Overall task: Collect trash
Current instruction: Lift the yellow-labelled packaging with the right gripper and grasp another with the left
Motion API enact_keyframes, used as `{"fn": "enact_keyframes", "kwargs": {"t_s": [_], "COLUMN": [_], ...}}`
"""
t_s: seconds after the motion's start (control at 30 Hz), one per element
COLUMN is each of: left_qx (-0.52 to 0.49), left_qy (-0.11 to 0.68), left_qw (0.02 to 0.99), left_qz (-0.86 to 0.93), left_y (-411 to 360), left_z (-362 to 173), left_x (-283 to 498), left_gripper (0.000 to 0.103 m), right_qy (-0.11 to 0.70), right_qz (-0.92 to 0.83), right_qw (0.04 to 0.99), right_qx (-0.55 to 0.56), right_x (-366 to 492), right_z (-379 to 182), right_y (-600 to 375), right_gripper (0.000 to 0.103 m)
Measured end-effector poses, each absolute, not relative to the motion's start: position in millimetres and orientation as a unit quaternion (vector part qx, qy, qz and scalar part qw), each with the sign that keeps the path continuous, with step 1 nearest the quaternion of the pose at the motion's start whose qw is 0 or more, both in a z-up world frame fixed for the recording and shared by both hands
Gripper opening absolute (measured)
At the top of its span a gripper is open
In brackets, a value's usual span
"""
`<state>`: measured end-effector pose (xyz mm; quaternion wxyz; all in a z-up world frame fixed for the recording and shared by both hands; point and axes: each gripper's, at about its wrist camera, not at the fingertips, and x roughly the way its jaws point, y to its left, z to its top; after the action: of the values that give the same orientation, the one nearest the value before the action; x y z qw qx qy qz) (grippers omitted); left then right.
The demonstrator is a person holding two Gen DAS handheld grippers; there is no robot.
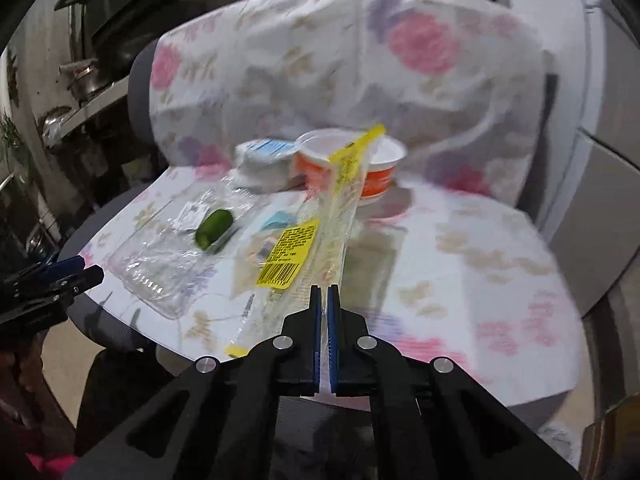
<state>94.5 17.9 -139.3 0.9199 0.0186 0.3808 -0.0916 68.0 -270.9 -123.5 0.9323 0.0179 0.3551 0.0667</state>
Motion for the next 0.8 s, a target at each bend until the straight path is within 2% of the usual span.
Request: {"fn": "enact_keyframes", "kwargs": {"t_s": [0.17,0.23,0.27,0.33,0.4,0.57,0.63,0.7,0.8], "left_qx": [0.023,0.025,0.027,0.033,0.041,0.046,0.045,0.046,0.049], "left_qy": [0.382,0.384,0.385,0.384,0.380,0.375,0.376,0.377,0.376], "left_qw": [0.919,0.918,0.917,0.917,0.918,0.920,0.920,0.919,0.919], "left_qz": [-0.096,-0.098,-0.099,-0.101,-0.104,-0.102,-0.103,-0.104,-0.107], "left_y": [10,6,4,1,-3,-11,-15,-17,-18], "left_z": [-138,-138,-138,-137,-134,-131,-131,-131,-131], "left_x": [96,96,97,95,94,95,97,98,97], "left_gripper": [0.065,0.065,0.065,0.065,0.065,0.065,0.065,0.065,0.065], "right_qy": [0.384,0.414,0.426,0.434,0.423,0.405,0.405,0.399,0.407], "right_qz": [0.054,0.061,0.060,0.052,0.047,0.046,0.054,0.058,0.045], "right_qw": [0.922,0.908,0.901,0.896,0.900,0.906,0.907,0.911,0.906], "right_qx": [0.016,0.036,0.050,0.073,0.093,0.110,0.108,0.090,0.106], "right_x": [59,64,67,70,69,70,75,78,91], "right_z": [-132,-147,-155,-166,-167,-164,-165,-164,-170], "right_y": [-302,-310,-315,-321,-328,-332,-321,-307,-302], "right_gripper": [0.005,0.011,0.015,0.042,0.057,0.060,0.079,0.084,0.087]}}
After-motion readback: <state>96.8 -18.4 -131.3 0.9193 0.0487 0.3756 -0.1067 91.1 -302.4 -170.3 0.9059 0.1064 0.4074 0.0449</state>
